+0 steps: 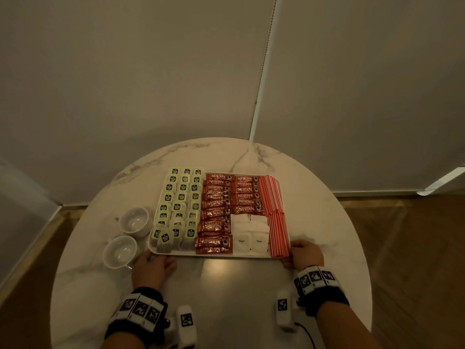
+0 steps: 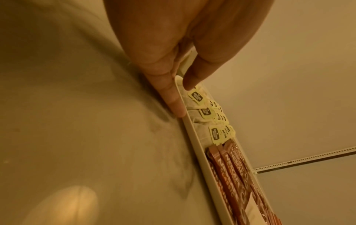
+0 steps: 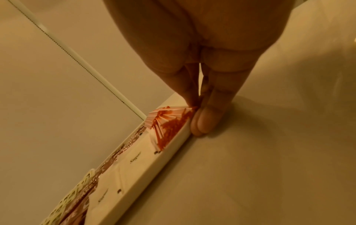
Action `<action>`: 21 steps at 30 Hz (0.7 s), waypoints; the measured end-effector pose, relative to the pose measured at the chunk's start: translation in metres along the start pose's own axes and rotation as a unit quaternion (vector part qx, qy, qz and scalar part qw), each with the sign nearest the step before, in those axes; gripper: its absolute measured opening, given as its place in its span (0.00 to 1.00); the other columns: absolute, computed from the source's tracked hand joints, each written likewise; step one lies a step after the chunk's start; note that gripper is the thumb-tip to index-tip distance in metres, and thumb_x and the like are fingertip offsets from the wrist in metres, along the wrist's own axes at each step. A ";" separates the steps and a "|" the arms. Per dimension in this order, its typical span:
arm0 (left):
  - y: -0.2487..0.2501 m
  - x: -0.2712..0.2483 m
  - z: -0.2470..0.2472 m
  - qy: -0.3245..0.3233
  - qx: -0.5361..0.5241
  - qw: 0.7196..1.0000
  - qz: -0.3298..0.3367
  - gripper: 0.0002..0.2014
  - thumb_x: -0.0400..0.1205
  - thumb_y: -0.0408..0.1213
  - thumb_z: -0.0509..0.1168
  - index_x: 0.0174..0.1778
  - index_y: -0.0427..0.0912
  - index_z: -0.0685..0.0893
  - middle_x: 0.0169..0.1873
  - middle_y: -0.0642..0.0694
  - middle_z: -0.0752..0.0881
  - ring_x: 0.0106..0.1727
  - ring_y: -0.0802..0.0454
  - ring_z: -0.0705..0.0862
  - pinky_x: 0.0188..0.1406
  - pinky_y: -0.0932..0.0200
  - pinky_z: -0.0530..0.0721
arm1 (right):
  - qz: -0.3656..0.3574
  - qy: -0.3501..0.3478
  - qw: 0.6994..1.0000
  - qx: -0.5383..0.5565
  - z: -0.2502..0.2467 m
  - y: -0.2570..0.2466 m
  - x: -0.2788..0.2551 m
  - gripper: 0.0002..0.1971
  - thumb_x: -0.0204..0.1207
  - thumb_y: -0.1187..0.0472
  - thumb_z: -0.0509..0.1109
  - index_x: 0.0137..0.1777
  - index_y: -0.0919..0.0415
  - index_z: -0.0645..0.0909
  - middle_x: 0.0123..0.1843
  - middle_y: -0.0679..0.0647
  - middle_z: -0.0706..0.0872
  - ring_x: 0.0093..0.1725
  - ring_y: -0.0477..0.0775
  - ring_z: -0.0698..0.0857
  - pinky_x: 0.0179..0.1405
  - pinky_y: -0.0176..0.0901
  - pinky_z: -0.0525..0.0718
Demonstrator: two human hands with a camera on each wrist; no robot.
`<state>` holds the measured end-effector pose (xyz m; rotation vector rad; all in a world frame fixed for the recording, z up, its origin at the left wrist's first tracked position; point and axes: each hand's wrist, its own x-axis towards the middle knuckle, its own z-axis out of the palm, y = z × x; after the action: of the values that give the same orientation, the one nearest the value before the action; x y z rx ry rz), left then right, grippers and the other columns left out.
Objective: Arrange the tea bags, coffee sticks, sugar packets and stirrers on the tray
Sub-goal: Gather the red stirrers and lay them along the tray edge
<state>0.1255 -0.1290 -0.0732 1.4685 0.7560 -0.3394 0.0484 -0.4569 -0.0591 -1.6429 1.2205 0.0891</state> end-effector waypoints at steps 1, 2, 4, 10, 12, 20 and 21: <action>0.001 0.000 0.002 0.001 0.003 1.000 0.008 0.14 0.81 0.24 0.62 0.63 0.34 0.81 0.46 0.35 0.87 0.42 0.47 0.86 0.39 0.57 0.87 | -0.005 0.003 1.000 -0.004 0.001 -0.001 0.002 0.07 0.77 0.72 0.65 0.45 0.63 0.84 0.32 0.63 0.88 0.31 0.63 0.88 0.37 0.57 0.91; 0.001 0.001 0.003 0.003 0.018 1.000 0.017 0.14 0.81 0.24 0.62 0.62 0.33 0.81 0.45 0.35 0.87 0.42 0.47 0.86 0.40 0.57 0.87 | -0.008 0.005 1.000 -0.011 0.002 -0.004 0.003 0.06 0.77 0.72 0.66 0.46 0.64 0.84 0.32 0.63 0.88 0.30 0.62 0.88 0.35 0.54 0.91; 0.004 0.002 0.005 0.003 0.065 0.997 0.039 0.15 0.80 0.22 0.61 0.63 0.26 0.77 0.41 0.36 0.85 0.39 0.45 0.85 0.42 0.52 0.86 | -0.013 -0.001 1.000 -0.025 0.002 -0.007 0.006 0.07 0.78 0.72 0.65 0.48 0.66 0.84 0.32 0.62 0.88 0.30 0.62 0.88 0.34 0.53 0.90; 0.023 -0.022 -0.001 -0.019 0.100 0.994 0.039 0.06 0.82 0.28 0.60 0.43 0.30 0.81 0.32 0.35 0.84 0.33 0.40 0.83 0.37 0.49 0.83 | -0.102 0.070 0.960 -0.249 -0.005 -0.034 -0.006 0.13 0.80 0.61 0.63 0.54 0.65 0.87 0.53 0.63 0.89 0.46 0.60 0.83 0.46 0.40 0.75; 0.033 -0.037 -0.013 -0.001 0.176 0.977 0.116 0.08 0.83 0.34 0.62 0.40 0.36 0.82 0.32 0.40 0.84 0.34 0.42 0.83 0.37 0.50 0.82 | -0.144 0.080 0.952 -0.257 -0.001 -0.055 -0.020 0.15 0.81 0.57 0.63 0.60 0.64 0.84 0.58 0.63 0.87 0.52 0.61 0.84 0.48 0.41 0.74; 0.067 -0.033 -0.083 0.103 0.386 0.842 0.363 0.17 0.74 0.43 0.74 0.56 0.50 0.78 0.55 0.50 0.75 0.58 0.51 0.71 0.57 0.54 0.71 | -0.395 -0.142 0.882 -0.216 0.102 -0.135 -0.096 0.16 0.74 0.55 0.74 0.61 0.52 0.79 0.51 0.46 0.83 0.49 0.44 0.81 0.49 0.38 0.82; 0.068 -0.025 -0.091 0.097 0.408 0.840 0.344 0.24 0.72 0.45 0.75 0.63 0.49 0.76 0.60 0.47 0.74 0.62 0.49 0.70 0.61 0.53 0.70 | -0.414 -0.163 0.866 -0.229 0.122 -0.139 -0.102 0.20 0.73 0.55 0.75 0.65 0.53 0.78 0.55 0.47 0.82 0.52 0.44 0.80 0.54 0.41 0.83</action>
<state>0.1275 -0.0393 0.0009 2.4982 0.1613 0.0760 0.1603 -0.3065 0.0386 -2.3292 0.1613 0.1142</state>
